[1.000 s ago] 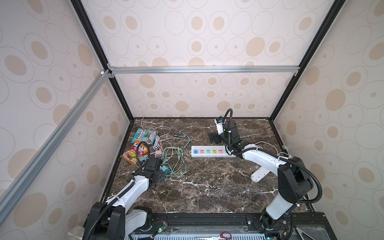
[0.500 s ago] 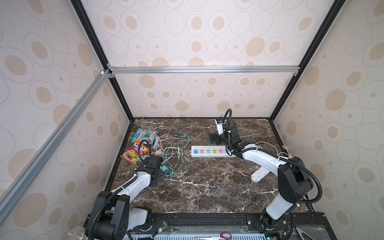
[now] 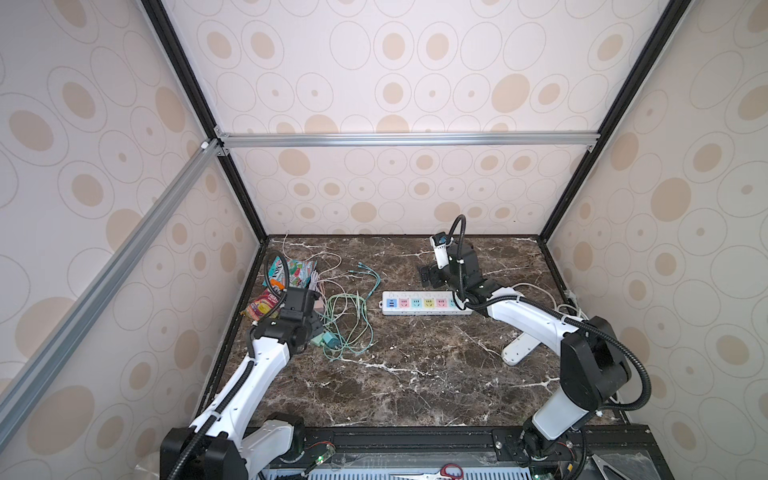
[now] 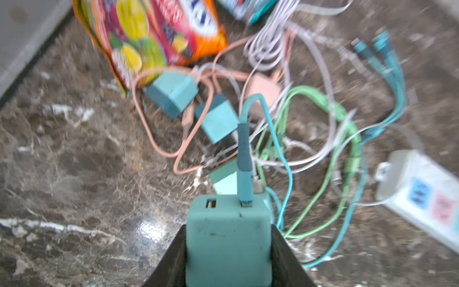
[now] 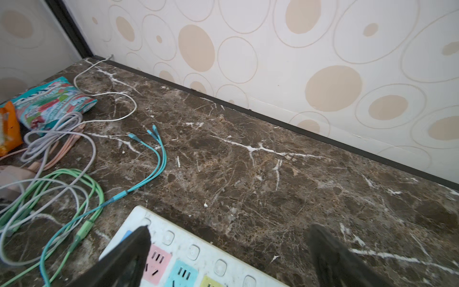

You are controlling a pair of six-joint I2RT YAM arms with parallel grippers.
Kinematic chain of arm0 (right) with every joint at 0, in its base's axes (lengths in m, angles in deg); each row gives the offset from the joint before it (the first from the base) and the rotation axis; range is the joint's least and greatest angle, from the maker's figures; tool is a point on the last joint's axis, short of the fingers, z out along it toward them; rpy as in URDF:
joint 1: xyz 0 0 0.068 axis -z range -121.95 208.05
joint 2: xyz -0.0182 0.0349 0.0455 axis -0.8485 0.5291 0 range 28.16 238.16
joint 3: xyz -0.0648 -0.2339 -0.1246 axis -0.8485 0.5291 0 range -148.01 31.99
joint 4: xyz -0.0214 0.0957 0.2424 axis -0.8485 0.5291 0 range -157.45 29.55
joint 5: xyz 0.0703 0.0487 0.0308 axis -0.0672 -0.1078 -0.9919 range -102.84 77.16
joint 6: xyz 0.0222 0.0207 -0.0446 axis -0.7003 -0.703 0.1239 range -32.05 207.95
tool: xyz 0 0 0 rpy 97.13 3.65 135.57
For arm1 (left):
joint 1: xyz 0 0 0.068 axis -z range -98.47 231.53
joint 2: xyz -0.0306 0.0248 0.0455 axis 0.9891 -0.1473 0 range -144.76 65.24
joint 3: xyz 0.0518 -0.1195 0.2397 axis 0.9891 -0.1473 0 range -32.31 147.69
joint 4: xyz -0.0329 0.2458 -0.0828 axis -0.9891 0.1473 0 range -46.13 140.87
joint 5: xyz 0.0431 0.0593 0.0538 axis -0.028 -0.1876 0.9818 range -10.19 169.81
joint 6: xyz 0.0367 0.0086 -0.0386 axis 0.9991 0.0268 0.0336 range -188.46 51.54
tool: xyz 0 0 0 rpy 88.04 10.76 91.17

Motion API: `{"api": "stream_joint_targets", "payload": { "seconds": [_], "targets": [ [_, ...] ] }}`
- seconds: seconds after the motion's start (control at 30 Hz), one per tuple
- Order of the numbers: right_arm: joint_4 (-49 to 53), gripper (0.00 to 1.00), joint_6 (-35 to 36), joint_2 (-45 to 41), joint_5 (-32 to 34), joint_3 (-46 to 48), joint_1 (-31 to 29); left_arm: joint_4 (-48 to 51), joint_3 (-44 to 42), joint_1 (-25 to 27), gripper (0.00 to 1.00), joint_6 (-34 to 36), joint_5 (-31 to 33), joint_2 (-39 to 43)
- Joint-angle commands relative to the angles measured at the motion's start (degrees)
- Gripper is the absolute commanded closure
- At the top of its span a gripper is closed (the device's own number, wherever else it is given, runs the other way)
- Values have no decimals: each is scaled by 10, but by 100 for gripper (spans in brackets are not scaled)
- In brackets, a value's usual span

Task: Insert the plug
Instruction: 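Lift the teal charger high with the left gripper, raising its cable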

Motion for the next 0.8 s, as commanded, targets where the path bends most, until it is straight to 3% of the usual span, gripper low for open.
{"api": "stream_joint_targets", "payload": {
  "seconds": [0.0, 0.23, 0.4, 0.63, 0.77],
  "targets": [
    [17, 0, 30, -4, -134, -19, -5, 39, 107, 10, 100, 79, -27, 3],
    [-23, 0, 26, 47, -296, -66, -28, 14, 289, 35, 100, 163, -137, -31],
    [-50, 0, 58, 91, -350, -102, -66, 6, 358, 36, 100, 188, -161, -60],
    [-127, 0, 15, 162, -422, -133, -111, 3, 440, 37, 100, 208, -204, -90],
    [-186, 0, 14, 192, -420, -123, -135, 8, 487, 37, 100, 216, -211, -104]
  ]
}}
